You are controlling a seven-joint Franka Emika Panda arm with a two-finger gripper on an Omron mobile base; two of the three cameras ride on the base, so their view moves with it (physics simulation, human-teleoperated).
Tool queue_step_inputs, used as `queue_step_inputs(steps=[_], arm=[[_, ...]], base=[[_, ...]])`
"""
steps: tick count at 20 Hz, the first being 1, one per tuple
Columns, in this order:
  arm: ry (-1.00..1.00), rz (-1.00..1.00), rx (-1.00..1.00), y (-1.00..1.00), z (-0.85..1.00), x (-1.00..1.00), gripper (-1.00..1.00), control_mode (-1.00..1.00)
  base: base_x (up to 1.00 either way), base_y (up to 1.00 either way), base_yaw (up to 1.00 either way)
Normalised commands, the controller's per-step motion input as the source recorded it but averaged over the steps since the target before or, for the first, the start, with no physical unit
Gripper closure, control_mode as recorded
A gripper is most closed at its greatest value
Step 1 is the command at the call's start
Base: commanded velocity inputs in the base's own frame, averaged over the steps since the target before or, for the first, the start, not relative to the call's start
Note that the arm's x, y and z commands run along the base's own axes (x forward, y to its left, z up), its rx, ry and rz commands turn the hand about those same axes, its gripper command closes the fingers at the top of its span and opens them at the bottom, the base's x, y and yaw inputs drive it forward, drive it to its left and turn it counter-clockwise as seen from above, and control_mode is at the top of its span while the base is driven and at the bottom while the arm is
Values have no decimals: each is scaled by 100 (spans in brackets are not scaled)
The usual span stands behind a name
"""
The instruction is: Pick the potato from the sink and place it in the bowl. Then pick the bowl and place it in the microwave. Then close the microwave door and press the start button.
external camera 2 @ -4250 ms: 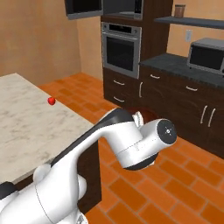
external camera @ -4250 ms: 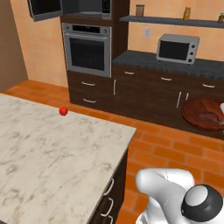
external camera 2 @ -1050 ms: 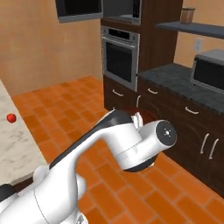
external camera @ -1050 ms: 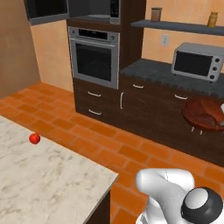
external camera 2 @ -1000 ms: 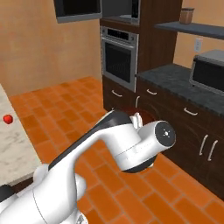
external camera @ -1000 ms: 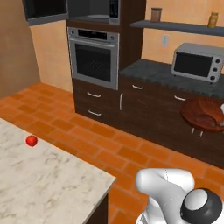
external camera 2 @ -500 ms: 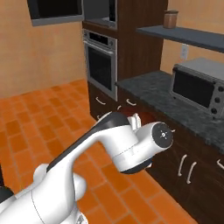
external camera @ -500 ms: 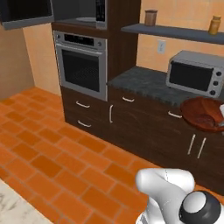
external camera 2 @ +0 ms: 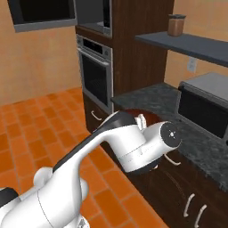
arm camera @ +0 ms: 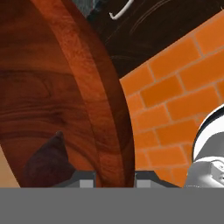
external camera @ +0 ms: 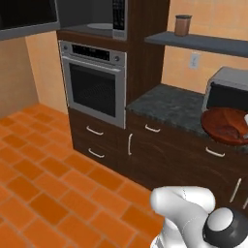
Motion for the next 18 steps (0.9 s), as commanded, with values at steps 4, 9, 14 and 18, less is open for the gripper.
queue_step_inputs(steps=[4,9,14,18], arm=[[0,0,0,0,0,0,100,100],[0,0,0,0,0,0,100,100],[0,0,0,0,0,0,100,100],[0,0,0,0,0,0,100,100]], base=[[91,56,-1],[13,97,-5],[1,94,-14],[40,90,-26]])
